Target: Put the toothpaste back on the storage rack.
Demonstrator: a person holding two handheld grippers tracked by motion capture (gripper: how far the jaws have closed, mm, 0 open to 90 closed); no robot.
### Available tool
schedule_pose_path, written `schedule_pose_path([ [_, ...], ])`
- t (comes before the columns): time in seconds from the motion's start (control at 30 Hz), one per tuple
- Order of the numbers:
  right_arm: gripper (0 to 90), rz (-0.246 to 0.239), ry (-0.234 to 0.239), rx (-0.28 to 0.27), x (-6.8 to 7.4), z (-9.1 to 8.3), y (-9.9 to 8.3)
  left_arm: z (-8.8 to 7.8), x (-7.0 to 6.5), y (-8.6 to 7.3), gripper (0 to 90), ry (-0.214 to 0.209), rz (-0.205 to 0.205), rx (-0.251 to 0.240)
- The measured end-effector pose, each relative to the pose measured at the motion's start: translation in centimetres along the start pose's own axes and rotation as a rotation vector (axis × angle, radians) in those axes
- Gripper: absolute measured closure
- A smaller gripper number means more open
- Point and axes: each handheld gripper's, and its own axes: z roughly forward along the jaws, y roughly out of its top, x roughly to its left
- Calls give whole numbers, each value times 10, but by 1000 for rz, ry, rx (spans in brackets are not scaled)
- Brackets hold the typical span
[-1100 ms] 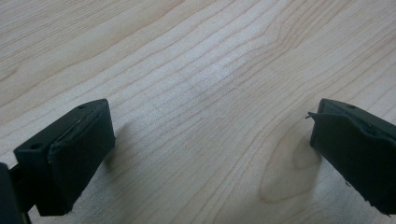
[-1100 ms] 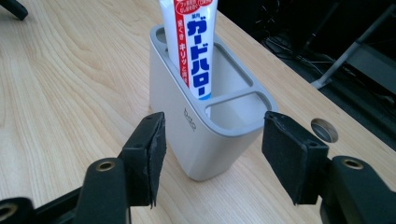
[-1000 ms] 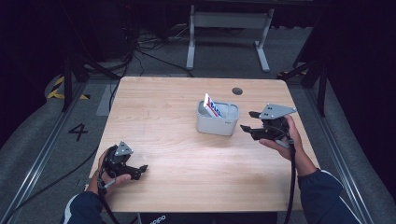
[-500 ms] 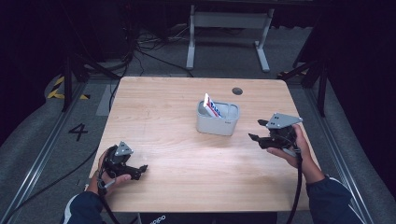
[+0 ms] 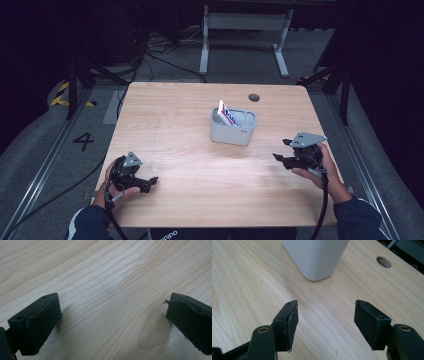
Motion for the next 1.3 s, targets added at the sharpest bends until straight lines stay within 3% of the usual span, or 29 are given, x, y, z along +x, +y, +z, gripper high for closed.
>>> schedule_pose_path([
  [0.37,368,62,6,10,2,-5,-42,0,0,0,4,2,-1,0],
  [0.7,363,162,16,11,-3,-15,-78,0,0,0,4,2,-1,0],
  [0.83,355,192,4,12,-5,-18,-89,0,0,0,3,2,-1,0],
  [1.17,294,332,2,12,-10,-20,-114,0,0,0,3,2,-3,0],
  [1.3,288,338,-10,13,-10,-20,-117,0,0,0,2,-1,-5,1],
])
